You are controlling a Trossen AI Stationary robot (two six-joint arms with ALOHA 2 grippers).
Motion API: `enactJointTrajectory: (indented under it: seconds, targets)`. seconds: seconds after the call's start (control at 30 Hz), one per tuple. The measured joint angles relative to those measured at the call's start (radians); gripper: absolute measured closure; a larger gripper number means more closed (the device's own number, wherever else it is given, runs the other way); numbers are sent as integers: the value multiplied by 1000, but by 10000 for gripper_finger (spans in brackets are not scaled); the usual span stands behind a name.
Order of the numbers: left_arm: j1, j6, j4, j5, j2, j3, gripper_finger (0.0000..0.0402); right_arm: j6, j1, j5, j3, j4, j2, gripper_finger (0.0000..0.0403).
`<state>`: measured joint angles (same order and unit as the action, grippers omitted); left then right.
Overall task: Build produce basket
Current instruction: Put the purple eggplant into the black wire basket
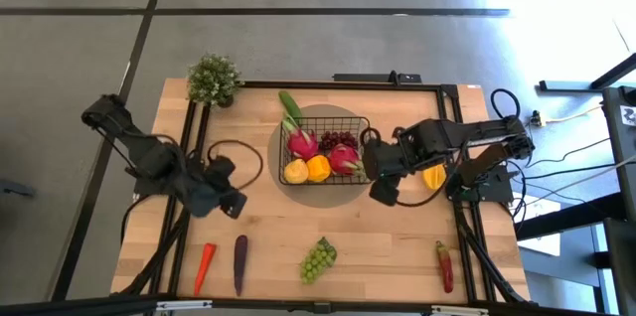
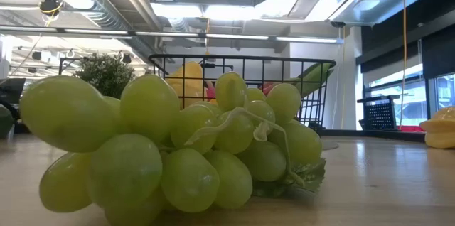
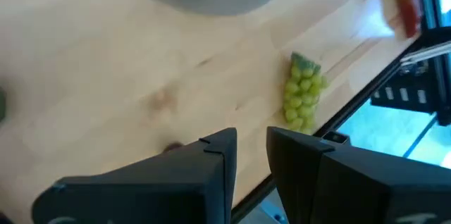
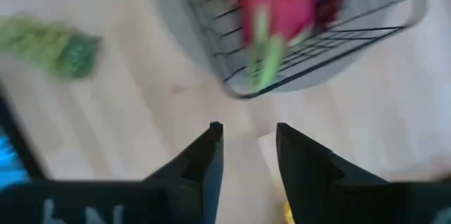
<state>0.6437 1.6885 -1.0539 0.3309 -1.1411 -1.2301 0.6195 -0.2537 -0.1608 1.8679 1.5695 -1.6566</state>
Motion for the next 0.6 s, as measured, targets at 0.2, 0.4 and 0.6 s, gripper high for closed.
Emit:
enactJointTrajectory:
  seconds: [0.2, 0.4, 0.6]
  targets:
    - [84, 172, 0, 0, -59, 0, 333, -129, -1, 177, 0, -55, 0, 281]
    - [146, 265, 0, 0, -94, 0, 333, -286, -1, 322, 0, -151, 0, 281]
    - [215, 412, 0, -11, -138, 0, 333, -313, -1, 319, 0, -157, 0, 281]
